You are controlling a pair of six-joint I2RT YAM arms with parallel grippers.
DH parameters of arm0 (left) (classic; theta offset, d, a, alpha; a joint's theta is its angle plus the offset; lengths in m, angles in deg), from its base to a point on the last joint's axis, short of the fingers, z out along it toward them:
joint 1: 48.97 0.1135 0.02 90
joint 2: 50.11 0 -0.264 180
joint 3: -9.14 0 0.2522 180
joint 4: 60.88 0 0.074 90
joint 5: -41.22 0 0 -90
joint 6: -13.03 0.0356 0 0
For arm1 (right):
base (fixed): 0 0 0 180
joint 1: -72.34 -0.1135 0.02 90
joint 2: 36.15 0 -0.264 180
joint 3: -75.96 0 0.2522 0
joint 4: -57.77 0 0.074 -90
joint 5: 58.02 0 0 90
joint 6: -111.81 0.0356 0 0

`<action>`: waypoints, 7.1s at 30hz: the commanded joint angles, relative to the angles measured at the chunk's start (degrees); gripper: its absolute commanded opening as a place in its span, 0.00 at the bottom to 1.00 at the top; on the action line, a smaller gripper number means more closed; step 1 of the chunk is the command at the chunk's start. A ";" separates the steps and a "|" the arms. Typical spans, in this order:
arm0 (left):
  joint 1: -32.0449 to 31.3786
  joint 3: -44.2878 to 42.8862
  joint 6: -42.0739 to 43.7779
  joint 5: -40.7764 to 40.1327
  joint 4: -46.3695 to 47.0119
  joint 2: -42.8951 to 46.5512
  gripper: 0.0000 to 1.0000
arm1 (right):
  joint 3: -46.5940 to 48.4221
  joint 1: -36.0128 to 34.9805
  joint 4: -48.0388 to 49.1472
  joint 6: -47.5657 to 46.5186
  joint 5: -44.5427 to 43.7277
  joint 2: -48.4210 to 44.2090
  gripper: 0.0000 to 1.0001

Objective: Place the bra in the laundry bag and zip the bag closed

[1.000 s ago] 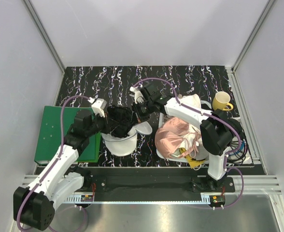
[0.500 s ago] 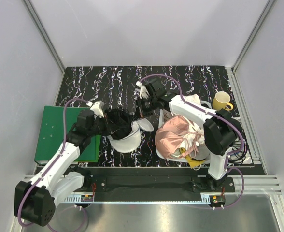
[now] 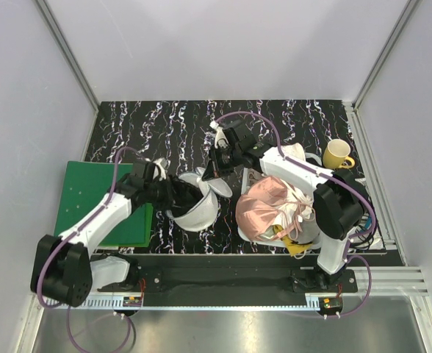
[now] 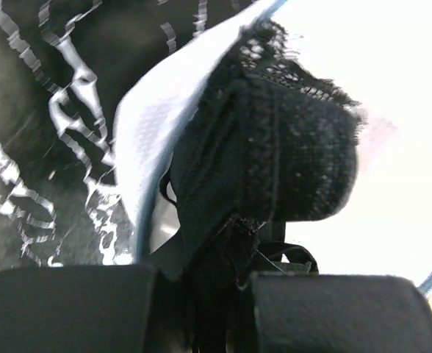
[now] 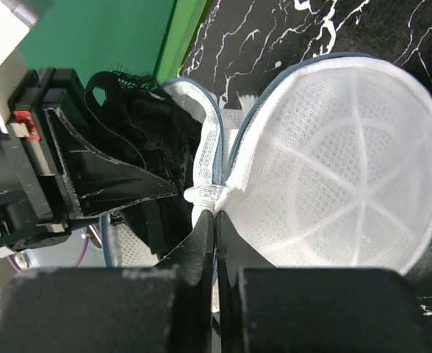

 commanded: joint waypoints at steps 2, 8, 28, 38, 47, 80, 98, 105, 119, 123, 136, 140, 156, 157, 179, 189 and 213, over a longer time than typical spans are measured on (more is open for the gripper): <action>-1.24 -7.17 9.20 8.29 0.67 -5.78 0.00 | -1.61 0.04 4.01 -1.79 1.45 -2.27 0.00; -5.37 -11.75 9.93 9.53 -1.27 -15.45 0.00 | 0.40 0.04 3.92 -3.20 0.93 -0.77 0.00; -6.96 -17.37 5.88 -0.57 -17.16 -4.92 0.83 | -1.08 0.13 2.60 -6.54 -1.09 -2.27 0.00; -1.26 -20.10 5.18 -12.26 -26.41 3.87 0.70 | -1.79 0.04 2.51 -7.95 -0.22 -3.06 0.00; 1.31 -14.57 5.97 -9.55 -16.49 -4.81 0.63 | -1.88 0.04 2.51 -8.13 1.80 -3.14 0.00; 6.05 -22.92 11.07 -18.06 -18.59 -10.45 0.00 | 21.49 -0.22 -20.15 -0.31 -1.80 8.63 0.46; 7.63 -18.61 6.94 -16.58 -18.06 -3.42 0.00 | 34.60 8.22 -31.24 2.78 -17.26 22.25 0.74; 7.63 -17.38 6.50 -15.61 -17.71 -3.16 0.00 | 33.63 8.13 -26.23 -1.35 -20.87 26.38 0.52; 7.63 -16.23 5.79 -13.24 -16.57 -3.16 0.00 | 28.09 5.41 -18.23 -0.83 -17.35 30.25 0.44; 7.63 -15.88 5.71 -13.06 -16.48 -2.89 0.00 | 26.69 5.40 -15.43 1.28 -19.20 30.25 0.33; 7.55 -17.28 6.32 -13.41 -16.48 -4.03 0.00 | 26.86 5.41 -15.85 -3.99 -30.27 19.99 0.00; 7.11 -19.30 6.23 -13.76 -16.48 -6.66 0.00 | 28.36 3.04 -19.72 -7.68 -34.57 14.09 0.00; 3.68 -28.63 4.65 -10.51 -14.29 -14.67 0.00 | 19.92 -13.12 -18.23 -19.64 -46.54 -3.05 0.00; 3.42 -28.71 4.48 -10.42 -13.93 -14.67 0.00 | 19.92 -14.27 -18.32 -19.20 -45.93 -3.41 0.00; 3.42 -11.75 16.07 5.92 12.70 -2.54 0.00 | 8.14 -0.15 -17.80 -11.90 -6.30 -10.82 1.00; 3.42 -9.99 19.50 7.85 11.83 0.36 0.00 | 6.75 6.89 -10.15 -22.18 13.55 1.60 1.00; 4.03 -19.13 24.09 -3.64 3.56 2.02 0.56 | -5.56 6.90 9.27 -8.40 28.17 3.19 0.16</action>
